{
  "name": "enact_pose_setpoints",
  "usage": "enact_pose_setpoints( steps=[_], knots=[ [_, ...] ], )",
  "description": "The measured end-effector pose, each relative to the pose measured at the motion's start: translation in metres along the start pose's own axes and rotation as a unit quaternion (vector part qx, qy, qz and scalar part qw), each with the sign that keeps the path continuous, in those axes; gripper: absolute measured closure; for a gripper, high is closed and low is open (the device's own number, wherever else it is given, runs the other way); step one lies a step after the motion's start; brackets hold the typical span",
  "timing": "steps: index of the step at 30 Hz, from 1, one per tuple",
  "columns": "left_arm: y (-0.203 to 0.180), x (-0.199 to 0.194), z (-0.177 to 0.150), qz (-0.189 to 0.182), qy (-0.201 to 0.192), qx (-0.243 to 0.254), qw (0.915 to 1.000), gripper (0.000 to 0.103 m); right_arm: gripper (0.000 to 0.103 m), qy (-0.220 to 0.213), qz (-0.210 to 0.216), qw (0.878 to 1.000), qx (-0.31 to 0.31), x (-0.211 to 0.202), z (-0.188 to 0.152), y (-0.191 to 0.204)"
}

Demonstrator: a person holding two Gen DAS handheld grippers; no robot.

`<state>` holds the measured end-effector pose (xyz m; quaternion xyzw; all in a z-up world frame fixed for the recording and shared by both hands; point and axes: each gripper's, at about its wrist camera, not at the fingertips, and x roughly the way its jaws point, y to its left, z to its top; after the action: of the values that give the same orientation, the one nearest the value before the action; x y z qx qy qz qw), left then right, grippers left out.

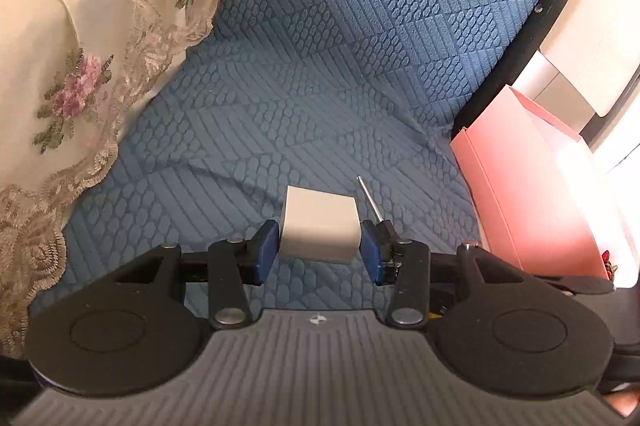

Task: Organize rigid objects
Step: 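Lift the cube charger with the left tool while the right tool lifts the screwdriver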

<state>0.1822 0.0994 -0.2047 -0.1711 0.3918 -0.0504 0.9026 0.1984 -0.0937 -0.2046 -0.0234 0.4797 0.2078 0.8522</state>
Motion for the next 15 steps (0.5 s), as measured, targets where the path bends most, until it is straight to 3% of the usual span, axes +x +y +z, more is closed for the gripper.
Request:
enact_pose_setpoints(
  steps=[5,10,15],
  knots=[
    [0.001,0.000,0.000,-0.004,0.000,-0.004,1.0000,0.053,0.079,0.006,-0.012,1.000,-0.011,0.018,0.003,0.006],
    [0.002,-0.002,0.000,-0.006,-0.002,-0.009,0.9999,0.053,0.079,-0.021,-0.043,0.998,-0.035,0.024,0.004,0.017],
    [0.004,-0.005,0.001,-0.015,-0.005,-0.019,0.9997,0.053,0.081,-0.024,-0.047,0.998,-0.020,0.024,0.006,0.017]
  ],
)
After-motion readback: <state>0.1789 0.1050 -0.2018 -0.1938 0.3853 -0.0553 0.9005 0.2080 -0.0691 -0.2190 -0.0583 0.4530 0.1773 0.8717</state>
